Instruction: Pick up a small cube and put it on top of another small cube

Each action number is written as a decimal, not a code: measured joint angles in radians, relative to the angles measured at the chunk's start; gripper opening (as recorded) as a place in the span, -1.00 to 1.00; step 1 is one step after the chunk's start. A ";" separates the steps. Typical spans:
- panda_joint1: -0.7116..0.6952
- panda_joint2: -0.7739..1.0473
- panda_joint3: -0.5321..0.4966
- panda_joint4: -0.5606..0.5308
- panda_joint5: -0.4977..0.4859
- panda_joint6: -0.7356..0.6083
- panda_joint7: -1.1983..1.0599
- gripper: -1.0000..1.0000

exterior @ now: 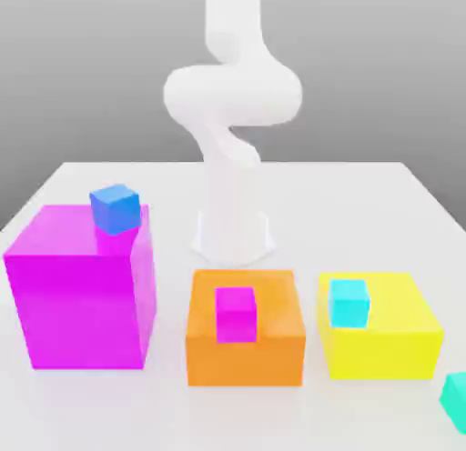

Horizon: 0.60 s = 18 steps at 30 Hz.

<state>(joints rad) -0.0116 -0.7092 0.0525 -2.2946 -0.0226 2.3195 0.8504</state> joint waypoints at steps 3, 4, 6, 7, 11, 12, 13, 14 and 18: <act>-0.016 0.113 0.069 0.007 -0.030 0.024 0.065 0.00; -0.021 0.149 0.091 0.009 -0.040 0.031 0.086 0.00; -0.028 0.221 0.133 0.014 -0.065 0.047 0.132 0.00; -0.030 0.257 0.154 0.016 -0.079 0.055 0.156 0.00; -0.034 0.401 0.230 0.025 -0.138 0.085 0.253 0.00; -0.032 0.438 0.247 0.027 -0.154 0.092 0.279 0.00; -0.030 0.475 0.263 0.029 -0.171 0.099 0.304 0.00; -0.026 0.511 0.277 0.032 -0.188 0.106 0.330 0.00; 0.007 0.659 0.323 0.041 -0.253 0.135 0.431 0.00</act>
<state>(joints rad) -0.0046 -0.0503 0.3758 -2.2535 -0.2754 2.4542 1.2818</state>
